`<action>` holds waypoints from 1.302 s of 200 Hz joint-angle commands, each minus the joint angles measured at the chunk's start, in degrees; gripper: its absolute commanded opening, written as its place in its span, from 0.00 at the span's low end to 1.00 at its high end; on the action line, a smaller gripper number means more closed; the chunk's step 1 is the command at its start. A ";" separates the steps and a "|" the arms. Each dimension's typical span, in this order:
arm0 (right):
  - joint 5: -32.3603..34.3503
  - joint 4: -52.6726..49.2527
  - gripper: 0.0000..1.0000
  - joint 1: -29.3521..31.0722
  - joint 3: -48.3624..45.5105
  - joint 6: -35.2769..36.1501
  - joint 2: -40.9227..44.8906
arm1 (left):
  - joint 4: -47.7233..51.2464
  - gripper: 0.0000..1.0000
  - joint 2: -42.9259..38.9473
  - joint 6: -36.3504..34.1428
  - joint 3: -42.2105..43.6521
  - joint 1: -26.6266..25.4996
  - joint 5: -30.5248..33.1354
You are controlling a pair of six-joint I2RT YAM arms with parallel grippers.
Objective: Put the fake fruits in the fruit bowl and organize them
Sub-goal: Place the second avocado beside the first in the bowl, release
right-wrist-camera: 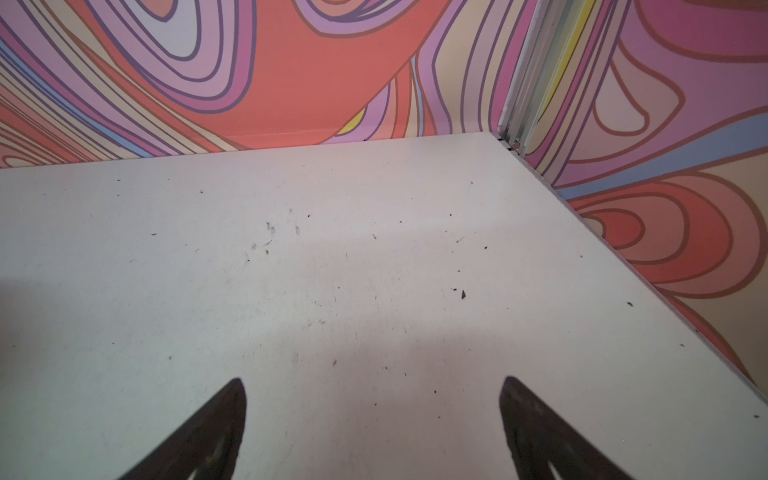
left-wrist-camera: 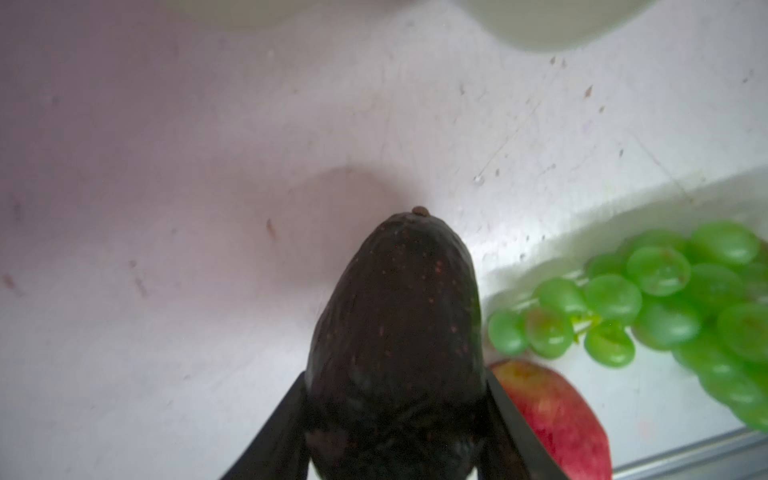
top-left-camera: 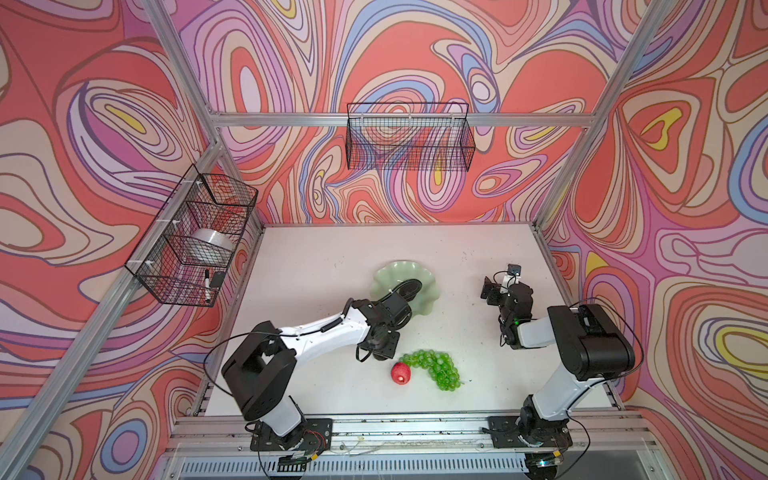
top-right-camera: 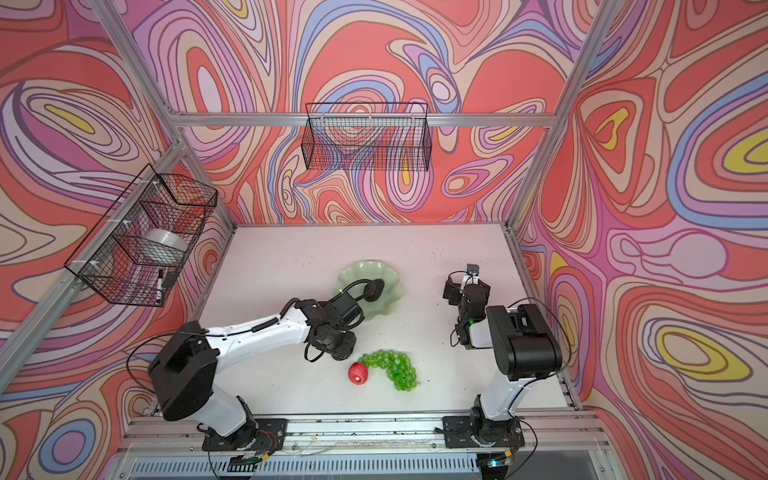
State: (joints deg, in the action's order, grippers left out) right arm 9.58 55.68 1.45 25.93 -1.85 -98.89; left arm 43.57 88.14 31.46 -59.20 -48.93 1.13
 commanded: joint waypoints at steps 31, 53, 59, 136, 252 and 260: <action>0.17 0.06 0.98 -0.22 0.61 -0.26 0.63 | 7.38 0.48 -14.83 -2.37 -6.37 1.87 6.52; 0.15 0.04 0.98 -0.27 0.53 -0.30 0.63 | 3.40 0.48 -11.43 -4.44 -10.80 5.34 4.23; 0.13 0.05 0.98 -0.23 0.52 -0.33 0.63 | 2.55 0.48 -9.56 -4.93 -12.18 6.17 3.99; 0.17 0.05 0.98 -0.27 0.52 -0.30 0.63 | -6.36 0.46 14.76 -4.98 -27.60 10.82 4.92; 0.17 0.05 0.98 -0.22 0.57 -0.25 0.64 | -8.96 0.48 27.46 -2.55 -32.12 13.42 5.77; 0.15 0.10 0.98 -0.22 0.52 -0.32 0.63 | -8.88 0.48 27.94 -2.23 -32.20 13.51 5.75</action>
State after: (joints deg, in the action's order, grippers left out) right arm 9.61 55.70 1.45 25.93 -1.83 -98.89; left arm 34.83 113.93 27.42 -89.89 -35.99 6.09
